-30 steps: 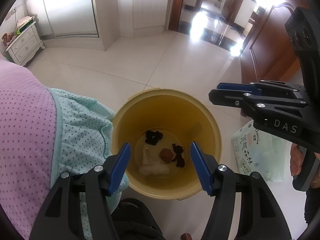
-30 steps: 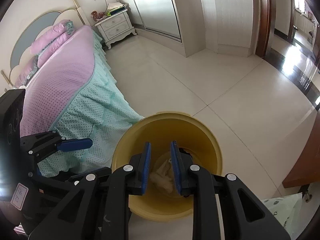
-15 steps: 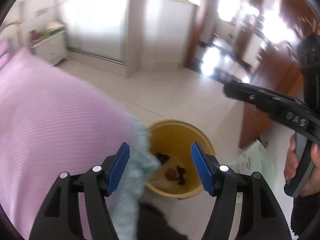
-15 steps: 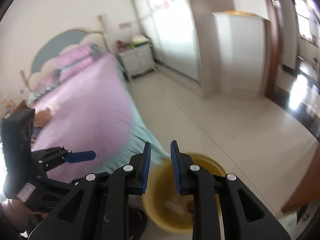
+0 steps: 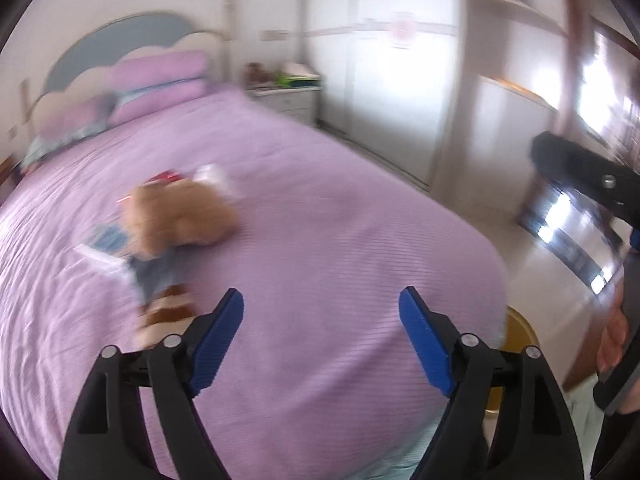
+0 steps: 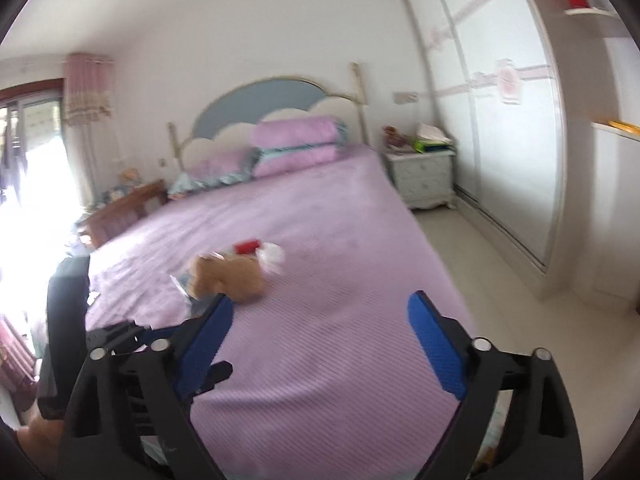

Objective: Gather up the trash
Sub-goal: 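Move both empty tools back toward the bed, then grasp the striped sock with the left gripper while the right tool approaches it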

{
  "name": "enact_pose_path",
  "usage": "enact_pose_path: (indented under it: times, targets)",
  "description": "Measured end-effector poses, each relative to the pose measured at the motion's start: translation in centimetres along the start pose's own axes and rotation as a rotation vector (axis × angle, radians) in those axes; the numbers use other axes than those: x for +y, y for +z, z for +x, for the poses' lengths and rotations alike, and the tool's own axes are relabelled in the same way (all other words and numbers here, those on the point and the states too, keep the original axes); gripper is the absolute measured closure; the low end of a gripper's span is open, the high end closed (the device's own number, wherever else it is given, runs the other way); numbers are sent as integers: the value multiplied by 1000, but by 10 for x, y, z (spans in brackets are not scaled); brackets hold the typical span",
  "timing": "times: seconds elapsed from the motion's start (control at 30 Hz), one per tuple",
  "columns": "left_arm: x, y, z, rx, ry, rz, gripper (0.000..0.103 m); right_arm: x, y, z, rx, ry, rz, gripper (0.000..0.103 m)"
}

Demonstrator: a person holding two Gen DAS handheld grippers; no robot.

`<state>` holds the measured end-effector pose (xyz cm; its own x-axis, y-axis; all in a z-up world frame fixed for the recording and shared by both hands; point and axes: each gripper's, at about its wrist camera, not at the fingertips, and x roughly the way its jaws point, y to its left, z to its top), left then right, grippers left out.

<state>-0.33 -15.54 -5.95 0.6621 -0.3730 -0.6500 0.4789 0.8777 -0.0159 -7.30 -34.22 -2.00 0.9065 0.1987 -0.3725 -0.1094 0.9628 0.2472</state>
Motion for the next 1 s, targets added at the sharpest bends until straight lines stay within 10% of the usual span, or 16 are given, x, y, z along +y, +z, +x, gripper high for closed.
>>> enact_pose_path:
  times: [0.17,0.57,0.73,1.0]
  targets:
    - [40,-2,-3,-10,89,-90,3,26,10,34,-1,105,8,8]
    - [93,1,36,26,198,-202,7,66,0,69,53,143,-36,8]
    - [98,-2,63,112,145,-239,57,69,-3,80,88,137,-46,8]
    - [107,-8,62,102,117,-256,90,60,-3,91,117,138,-27,8]
